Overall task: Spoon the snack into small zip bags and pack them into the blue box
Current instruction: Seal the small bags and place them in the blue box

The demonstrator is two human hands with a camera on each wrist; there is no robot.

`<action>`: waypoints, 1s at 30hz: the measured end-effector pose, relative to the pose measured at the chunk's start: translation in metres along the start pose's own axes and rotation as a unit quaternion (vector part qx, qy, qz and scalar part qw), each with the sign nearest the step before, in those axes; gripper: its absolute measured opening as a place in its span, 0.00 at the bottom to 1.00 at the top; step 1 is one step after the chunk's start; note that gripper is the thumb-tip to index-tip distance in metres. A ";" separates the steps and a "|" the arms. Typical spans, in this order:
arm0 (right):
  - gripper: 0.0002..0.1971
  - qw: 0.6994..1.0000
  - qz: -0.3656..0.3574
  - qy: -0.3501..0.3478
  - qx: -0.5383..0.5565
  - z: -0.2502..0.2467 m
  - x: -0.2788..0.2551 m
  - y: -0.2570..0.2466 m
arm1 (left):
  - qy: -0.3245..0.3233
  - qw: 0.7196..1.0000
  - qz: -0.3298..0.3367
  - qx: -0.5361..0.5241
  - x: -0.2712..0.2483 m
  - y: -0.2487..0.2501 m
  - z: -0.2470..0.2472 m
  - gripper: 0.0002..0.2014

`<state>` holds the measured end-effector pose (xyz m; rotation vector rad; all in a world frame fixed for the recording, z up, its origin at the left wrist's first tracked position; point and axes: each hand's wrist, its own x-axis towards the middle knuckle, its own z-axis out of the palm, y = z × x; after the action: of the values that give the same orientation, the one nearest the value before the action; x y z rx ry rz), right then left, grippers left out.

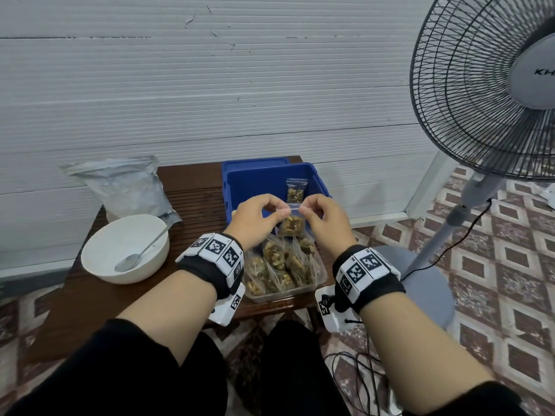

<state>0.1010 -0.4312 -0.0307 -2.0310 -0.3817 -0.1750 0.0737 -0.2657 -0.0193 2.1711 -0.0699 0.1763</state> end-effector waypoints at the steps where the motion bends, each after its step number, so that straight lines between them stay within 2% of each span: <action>1: 0.05 1.000 -0.003 0.001 -0.004 0.000 0.000 -0.001 | 0.000 1.000 -0.004 -0.006 0.000 -0.001 0.000 0.05; 6: 0.03 0.999 0.006 -0.016 0.036 0.000 -0.002 -0.003 | 0.023 1.000 -0.010 -0.010 0.000 -0.002 -0.002 0.08; 8: 0.03 1.000 -0.003 -0.019 0.019 0.001 -0.001 -0.001 | 0.019 1.000 -0.011 -0.010 0.000 -0.002 -0.003 0.08; 12: 0.07 0.999 -0.018 -0.022 -0.017 0.000 0.005 0.000 | -0.004 0.999 -0.005 -0.032 0.000 0.002 -0.007 0.04; 15: 0.08 0.999 -0.011 -0.032 -0.001 -0.003 0.006 -0.002 | -0.007 0.999 0.002 -0.039 0.000 0.002 -0.010 0.03; 21: 0.09 0.998 -0.024 -0.046 -0.041 -0.005 0.009 -0.004 | 0.022 0.998 -0.003 -0.053 0.004 0.002 -0.010 0.04; 24: 0.07 0.997 -0.021 -0.058 -0.041 -0.010 0.016 -0.016 | 0.035 0.996 -0.014 -0.085 0.007 0.003 -0.014 0.02; 27: 0.04 0.997 -0.012 -0.059 -0.042 -0.025 0.034 -0.035 | 0.060 0.992 -0.039 -0.104 0.016 -0.006 -0.024 0.05; 30: 0.02 0.992 -0.006 -0.071 -0.103 -0.042 0.066 -0.050 | 0.092 0.991 -0.069 -0.076 0.028 -0.021 -0.037 0.06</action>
<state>0.1473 -0.4338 0.0499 -2.2527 -0.4817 -0.0790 0.0999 -0.2231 -0.0114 1.9911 0.1662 0.2810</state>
